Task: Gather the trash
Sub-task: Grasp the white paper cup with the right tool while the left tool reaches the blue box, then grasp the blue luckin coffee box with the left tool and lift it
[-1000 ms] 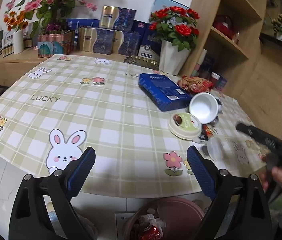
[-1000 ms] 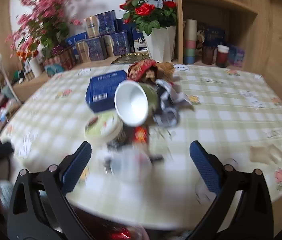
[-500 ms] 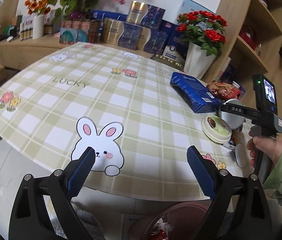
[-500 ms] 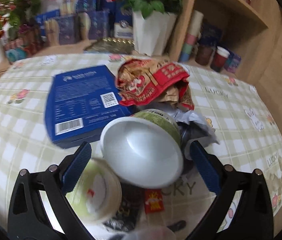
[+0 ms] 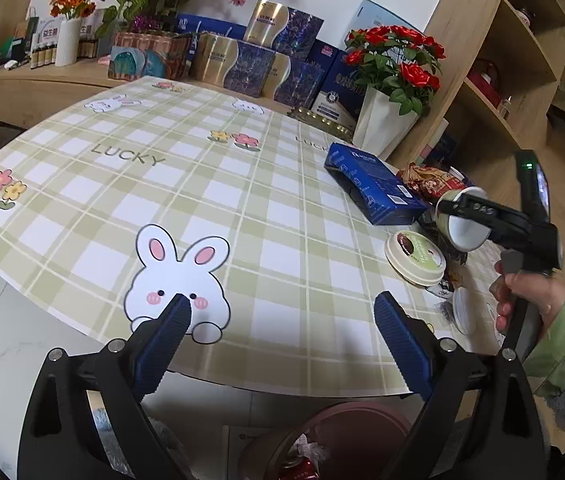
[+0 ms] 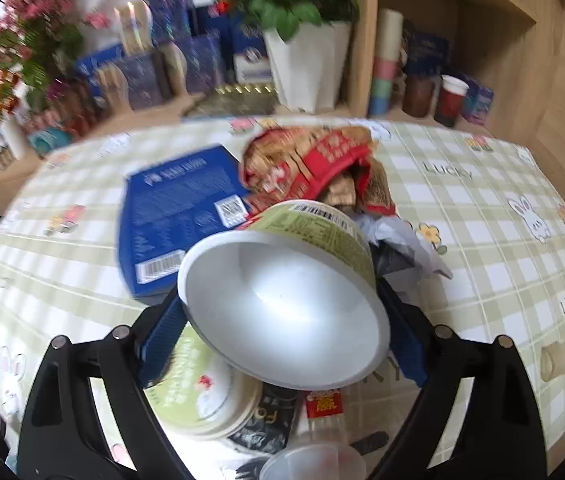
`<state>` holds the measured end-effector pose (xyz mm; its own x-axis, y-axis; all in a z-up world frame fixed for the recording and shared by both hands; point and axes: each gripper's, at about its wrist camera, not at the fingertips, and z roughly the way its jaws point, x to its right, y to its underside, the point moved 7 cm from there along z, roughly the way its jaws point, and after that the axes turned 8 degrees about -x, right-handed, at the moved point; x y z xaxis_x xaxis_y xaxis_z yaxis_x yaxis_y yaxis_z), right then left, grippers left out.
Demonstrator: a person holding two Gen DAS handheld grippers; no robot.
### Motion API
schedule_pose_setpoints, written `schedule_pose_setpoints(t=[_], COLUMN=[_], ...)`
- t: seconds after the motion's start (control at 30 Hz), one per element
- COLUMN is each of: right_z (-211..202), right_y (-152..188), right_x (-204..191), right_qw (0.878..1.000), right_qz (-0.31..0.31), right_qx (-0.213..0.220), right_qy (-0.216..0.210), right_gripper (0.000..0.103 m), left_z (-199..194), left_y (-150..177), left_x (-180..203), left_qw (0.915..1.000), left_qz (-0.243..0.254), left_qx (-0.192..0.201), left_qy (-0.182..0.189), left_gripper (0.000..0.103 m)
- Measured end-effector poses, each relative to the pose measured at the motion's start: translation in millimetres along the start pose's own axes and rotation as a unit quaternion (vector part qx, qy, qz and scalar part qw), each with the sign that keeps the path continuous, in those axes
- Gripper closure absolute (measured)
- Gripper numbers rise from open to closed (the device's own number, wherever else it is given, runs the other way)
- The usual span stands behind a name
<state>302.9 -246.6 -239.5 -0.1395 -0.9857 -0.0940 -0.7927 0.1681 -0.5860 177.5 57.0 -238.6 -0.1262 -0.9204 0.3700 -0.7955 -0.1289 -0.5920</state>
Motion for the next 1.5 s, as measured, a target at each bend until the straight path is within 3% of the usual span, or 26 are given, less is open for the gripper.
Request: schedule_pose_setpoints(t=[0.13,0.27,0.37,0.47,0.53,0.8,0.97,1.17,1.33,1.5], right_z=[-17,-23,-29,-35,-39,-45,-40,-36,-29,-28], right_y=[4,13,20,25,29,39,42,42,41,39], right_x=[-4,3,17,31,40,83,99,103,97,91], right_qw=[0.999,0.998,0.998,0.998,0.997,0.996,0.996,0.995,0.995,0.995], right_qz=[-0.02,-0.028,-0.028,-0.026,-0.027,0.024,0.039,0.043,0.032,0.028], right_qx=[0.026,0.032,0.039,0.049,0.056,0.061,0.057,0.059,0.052,0.05], right_qy=[-0.028,-0.04,-0.043,-0.042,-0.041,-0.066,-0.063,-0.069,-0.079,-0.077], right_gripper=[0.015,0.015,0.015,0.015,0.015,0.015,0.015,0.015,0.015,0.015], left_z=[-2,1,17,46,71,158,190,215,233,241], left_y=[-6,-26,-52,-78,-93,-131,-138,-143,-150,-156], left_x=[10,32,53,75,89,110,104,90,90,99], left_qw=[0.9999,0.9985,0.9962,0.989,0.9849,0.9764,0.9723,0.9598,0.9475,0.9514], left_qz=[0.01,0.015,0.0,-0.023,-0.029,-0.083,-0.122,-0.175,-0.192,-0.177], left_qx=[-0.012,-0.035,-0.043,-0.069,-0.09,-0.133,-0.147,-0.16,-0.166,-0.169], left_qy=[0.006,0.04,0.076,0.129,0.145,0.148,0.135,0.15,0.194,0.187], left_gripper=[0.014,0.019,0.027,0.032,0.037,0.044,0.046,0.053,0.056,0.06])
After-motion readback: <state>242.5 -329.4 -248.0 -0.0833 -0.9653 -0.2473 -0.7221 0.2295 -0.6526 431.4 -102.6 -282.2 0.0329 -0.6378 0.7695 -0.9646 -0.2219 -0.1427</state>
